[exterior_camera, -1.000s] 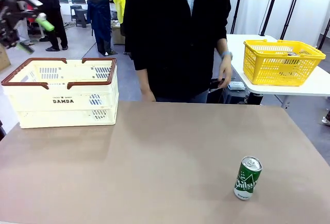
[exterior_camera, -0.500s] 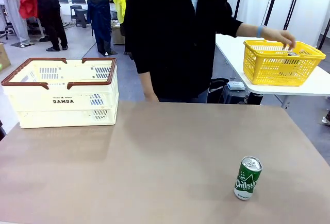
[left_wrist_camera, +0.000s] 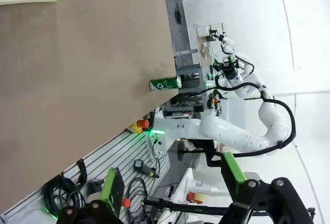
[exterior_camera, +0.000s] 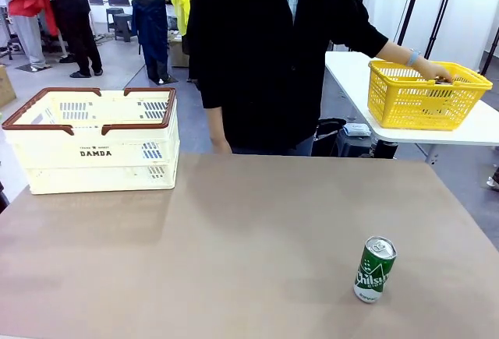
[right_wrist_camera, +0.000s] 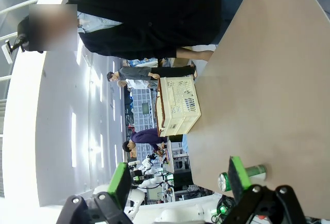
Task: Place the drinks into the Shopping basket.
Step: Pick up one drink and place it into the Shopping basket.
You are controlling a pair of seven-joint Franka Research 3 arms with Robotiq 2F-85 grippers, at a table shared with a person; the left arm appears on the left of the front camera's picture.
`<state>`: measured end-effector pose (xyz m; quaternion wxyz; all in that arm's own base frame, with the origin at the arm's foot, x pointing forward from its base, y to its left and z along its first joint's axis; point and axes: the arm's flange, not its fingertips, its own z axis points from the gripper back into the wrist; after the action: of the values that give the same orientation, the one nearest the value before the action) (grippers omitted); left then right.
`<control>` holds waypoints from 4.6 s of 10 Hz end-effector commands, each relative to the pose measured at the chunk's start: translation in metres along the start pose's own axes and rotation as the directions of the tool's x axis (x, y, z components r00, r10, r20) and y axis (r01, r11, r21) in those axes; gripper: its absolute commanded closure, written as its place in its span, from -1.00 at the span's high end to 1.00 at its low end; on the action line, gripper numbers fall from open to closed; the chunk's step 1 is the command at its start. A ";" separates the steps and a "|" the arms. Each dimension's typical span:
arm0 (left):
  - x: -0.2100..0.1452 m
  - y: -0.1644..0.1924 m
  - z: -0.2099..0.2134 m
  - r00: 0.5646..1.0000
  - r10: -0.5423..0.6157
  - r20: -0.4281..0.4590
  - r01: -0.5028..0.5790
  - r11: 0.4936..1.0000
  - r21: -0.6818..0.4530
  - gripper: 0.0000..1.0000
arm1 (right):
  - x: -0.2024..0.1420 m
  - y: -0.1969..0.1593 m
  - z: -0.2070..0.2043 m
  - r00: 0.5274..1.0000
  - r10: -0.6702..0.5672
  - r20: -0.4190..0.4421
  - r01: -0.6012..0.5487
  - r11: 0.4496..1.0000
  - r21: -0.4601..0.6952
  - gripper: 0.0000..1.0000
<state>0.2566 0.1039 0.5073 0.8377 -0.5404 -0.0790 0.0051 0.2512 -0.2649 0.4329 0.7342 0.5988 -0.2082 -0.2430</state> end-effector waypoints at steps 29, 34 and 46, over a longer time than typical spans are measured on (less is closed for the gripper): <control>-0.002 -0.006 0.001 1.000 0.013 0.003 -0.013 1.000 -0.012 1.00 | -0.125 0.096 -0.199 0.825 0.175 -0.537 -0.517 0.619 -0.592 1.00; -0.002 -0.006 0.001 1.000 0.013 0.003 -0.013 1.000 -0.012 1.00 | -0.064 -0.010 0.028 0.956 -0.106 -0.272 -0.040 0.875 -0.482 1.00; -0.002 -0.006 0.001 1.000 0.013 0.003 -0.013 1.000 -0.012 1.00 | -0.116 0.083 -0.164 0.858 0.009 -0.514 -0.403 0.631 -0.663 1.00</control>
<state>0.2550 0.1030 0.5090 0.8397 -0.5373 -0.0787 0.0058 0.2471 -0.1029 0.4799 0.9494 0.2955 0.0112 -0.1059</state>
